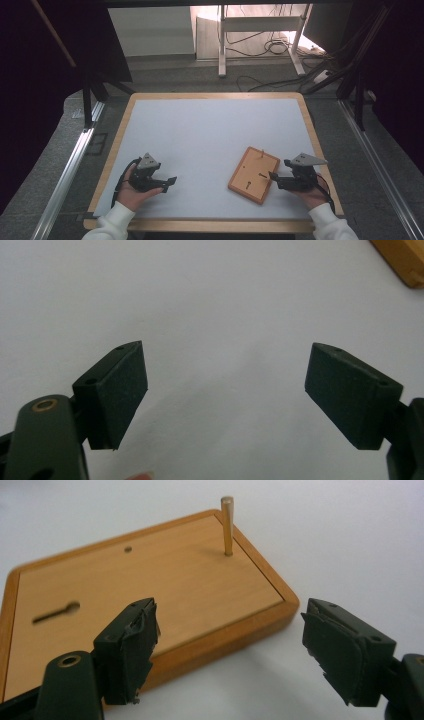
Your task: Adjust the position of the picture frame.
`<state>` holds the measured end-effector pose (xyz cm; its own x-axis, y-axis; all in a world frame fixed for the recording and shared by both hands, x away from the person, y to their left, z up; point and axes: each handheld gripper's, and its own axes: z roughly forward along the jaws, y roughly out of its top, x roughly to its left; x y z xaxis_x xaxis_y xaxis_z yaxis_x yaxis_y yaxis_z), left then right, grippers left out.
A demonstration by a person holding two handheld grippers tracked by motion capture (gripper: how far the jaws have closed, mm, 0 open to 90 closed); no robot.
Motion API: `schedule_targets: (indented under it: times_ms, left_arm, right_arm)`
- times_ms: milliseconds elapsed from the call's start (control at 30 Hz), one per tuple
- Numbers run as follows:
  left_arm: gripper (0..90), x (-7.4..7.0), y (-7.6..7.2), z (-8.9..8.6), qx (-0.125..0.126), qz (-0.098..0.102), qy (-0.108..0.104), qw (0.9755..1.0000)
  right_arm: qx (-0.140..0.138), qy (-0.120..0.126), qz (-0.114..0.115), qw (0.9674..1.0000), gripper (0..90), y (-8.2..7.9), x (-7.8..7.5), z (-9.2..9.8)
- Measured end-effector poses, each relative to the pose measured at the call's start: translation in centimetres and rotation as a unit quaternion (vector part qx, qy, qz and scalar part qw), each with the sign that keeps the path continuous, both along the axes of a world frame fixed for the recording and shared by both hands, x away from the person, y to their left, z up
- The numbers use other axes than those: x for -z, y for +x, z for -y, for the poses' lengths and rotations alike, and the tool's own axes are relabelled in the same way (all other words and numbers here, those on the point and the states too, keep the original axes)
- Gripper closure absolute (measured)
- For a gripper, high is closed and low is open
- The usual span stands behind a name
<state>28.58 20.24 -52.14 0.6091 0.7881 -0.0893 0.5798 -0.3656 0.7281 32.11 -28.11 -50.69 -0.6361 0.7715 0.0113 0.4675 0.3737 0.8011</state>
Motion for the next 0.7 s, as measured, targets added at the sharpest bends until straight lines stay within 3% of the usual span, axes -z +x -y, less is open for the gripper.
schedule_targets:
  times_ms: [200,333,500,700]
  left_arm:
    - [16.5,0.0,-0.2,0.2,-0.004,-0.005,-0.007,1.0]
    - [16.3,0.0,-0.4,0.4,0.01,-0.003,-0.001,0.9999]
    - [15.8,0.3,-0.3,0.3,0.009,-0.012,-0.002,0.9999]
    - [15.7,0.5,-0.2,0.5,0.015,-0.014,0.005,0.9998]
  right_arm:
    - [-0.008,0.009,-0.006,0.9999,26.8,0.4,-0.1,-0.5]
    - [-0.014,-0.004,-0.002,0.9999,29.4,0.8,-0.3,-1.1]
    - [-0.026,-0.01,-0.009,0.9996,39.3,2.9,-0.8,-2.5]
    - [-0.036,-0.01,-0.008,0.9993,47.7,4.2,-1.0,-3.3]
